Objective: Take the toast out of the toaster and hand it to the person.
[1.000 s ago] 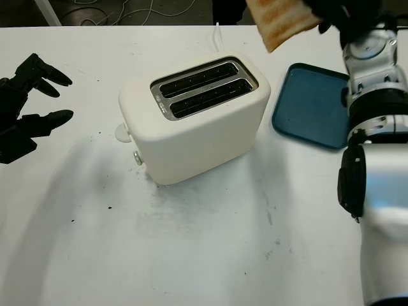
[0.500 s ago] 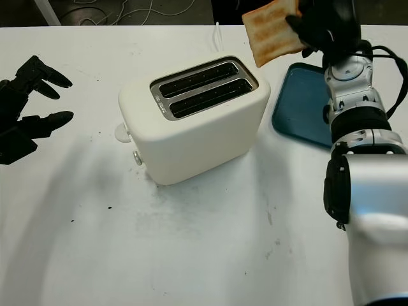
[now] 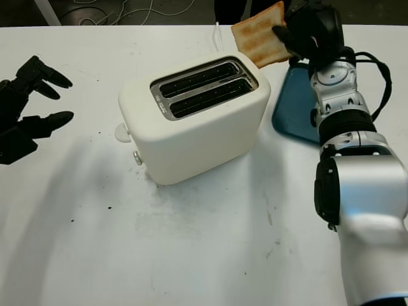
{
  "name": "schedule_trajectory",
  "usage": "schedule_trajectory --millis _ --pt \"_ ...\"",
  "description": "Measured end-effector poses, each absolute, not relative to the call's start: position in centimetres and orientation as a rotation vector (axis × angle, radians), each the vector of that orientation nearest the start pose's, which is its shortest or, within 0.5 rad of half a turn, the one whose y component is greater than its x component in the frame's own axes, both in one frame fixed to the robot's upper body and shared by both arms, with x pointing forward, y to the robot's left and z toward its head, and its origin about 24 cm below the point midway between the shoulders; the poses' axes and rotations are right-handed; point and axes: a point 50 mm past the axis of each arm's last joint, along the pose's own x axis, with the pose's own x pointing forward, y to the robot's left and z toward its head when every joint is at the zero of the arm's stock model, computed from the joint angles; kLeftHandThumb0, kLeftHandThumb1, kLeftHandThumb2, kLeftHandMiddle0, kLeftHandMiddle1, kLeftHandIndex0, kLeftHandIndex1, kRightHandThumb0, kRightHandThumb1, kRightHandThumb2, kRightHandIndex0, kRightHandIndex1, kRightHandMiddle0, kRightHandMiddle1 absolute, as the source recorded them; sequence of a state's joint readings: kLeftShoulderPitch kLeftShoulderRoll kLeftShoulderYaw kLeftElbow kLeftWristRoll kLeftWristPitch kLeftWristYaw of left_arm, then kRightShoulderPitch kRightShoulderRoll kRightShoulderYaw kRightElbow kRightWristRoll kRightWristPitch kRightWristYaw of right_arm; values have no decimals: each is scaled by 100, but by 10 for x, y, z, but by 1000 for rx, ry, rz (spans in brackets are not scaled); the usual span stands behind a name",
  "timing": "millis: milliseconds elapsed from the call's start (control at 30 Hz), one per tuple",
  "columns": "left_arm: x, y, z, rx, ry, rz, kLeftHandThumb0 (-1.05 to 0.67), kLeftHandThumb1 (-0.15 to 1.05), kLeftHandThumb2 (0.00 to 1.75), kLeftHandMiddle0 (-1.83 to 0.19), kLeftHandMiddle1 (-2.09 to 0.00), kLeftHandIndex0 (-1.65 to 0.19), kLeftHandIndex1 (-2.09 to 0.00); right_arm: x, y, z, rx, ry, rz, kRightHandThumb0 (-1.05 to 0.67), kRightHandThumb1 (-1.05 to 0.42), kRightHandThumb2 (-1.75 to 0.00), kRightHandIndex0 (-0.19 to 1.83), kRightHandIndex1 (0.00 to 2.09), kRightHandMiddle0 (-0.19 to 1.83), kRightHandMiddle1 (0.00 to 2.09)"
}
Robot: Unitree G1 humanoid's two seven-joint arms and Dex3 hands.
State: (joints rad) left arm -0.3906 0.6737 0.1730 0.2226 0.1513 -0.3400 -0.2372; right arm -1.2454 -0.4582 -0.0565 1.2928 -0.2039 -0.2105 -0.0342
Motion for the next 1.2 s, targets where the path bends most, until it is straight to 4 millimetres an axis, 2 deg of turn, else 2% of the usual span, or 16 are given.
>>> schedule_trajectory --millis 267,433,567,867,1000,1200 --pt "302 272 190 852 -444 -74 -105 92 39 0 -174 0 -153 421 -227 224 -467 -172 -193 -43 -92 -17 95 175 71 175" --pt "302 272 190 852 -443 -74 -105 92 37 0 -173 0 -154 421 -227 224 -467 -174 -197 -46 -92 -18 100 175 75 175" --pt "302 272 190 852 -443 -74 -105 92 37 0 -172 0 -154 421 -228 225 -452 -178 -208 -41 -92 -20 101 175 77 175" --pt "302 272 190 852 -442 -74 -105 92 39 0 -173 0 -155 420 -232 230 -356 -202 -266 -39 -92 -13 102 175 76 175" --pt "302 272 190 852 -441 -74 -105 92 37 0 -172 0 -157 420 -229 231 -300 -234 -289 -40 -92 -7 102 175 80 175" --pt "303 272 188 848 -436 -74 -105 92 38 0 -173 0 -159 420 -223 228 -274 -269 -336 -41 -92 -13 101 175 79 175"
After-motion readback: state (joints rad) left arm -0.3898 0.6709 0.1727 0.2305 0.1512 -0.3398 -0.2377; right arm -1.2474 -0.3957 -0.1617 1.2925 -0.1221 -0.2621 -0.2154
